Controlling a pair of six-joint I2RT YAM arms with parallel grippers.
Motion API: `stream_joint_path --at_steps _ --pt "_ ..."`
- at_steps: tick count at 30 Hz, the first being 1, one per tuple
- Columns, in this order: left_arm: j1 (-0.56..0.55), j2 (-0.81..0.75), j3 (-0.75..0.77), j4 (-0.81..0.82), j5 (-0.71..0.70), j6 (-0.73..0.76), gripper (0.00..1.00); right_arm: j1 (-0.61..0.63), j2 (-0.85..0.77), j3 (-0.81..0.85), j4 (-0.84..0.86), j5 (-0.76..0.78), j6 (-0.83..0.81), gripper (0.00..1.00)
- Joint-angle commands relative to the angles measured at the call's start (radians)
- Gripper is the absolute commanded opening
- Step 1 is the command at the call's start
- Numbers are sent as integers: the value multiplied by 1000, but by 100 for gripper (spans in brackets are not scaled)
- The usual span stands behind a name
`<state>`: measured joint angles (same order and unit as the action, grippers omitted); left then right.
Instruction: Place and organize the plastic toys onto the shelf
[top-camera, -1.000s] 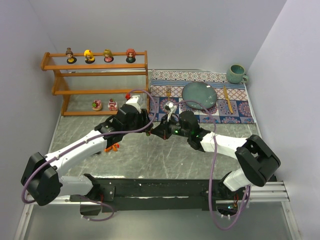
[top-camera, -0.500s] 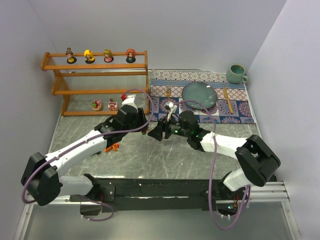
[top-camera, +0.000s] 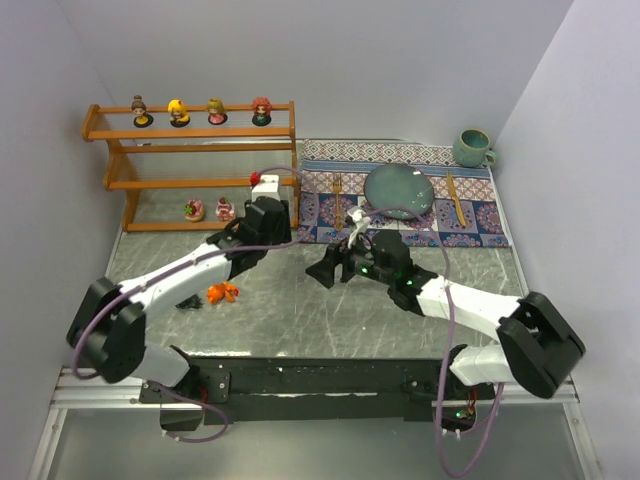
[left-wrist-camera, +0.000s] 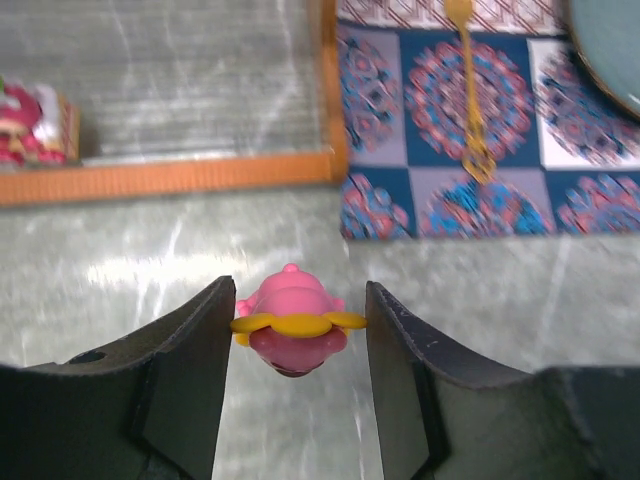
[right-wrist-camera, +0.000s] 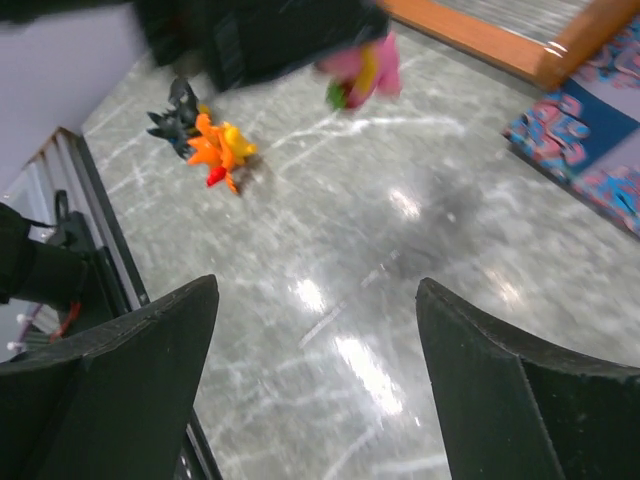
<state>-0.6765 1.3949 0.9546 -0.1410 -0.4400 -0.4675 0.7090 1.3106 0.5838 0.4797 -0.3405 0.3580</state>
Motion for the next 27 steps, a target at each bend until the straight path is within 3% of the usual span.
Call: stream_joint_path --at_steps 1,11,27 --pt "63 73 75 132 27 73 3 0 -112 -42 -67 86 -48 90" --pt "167 260 115 305 135 78 5 -19 -303 -111 -208 161 -91 94" --pt "203 420 223 339 141 84 10 -42 -327 -137 -257 172 -100 96"
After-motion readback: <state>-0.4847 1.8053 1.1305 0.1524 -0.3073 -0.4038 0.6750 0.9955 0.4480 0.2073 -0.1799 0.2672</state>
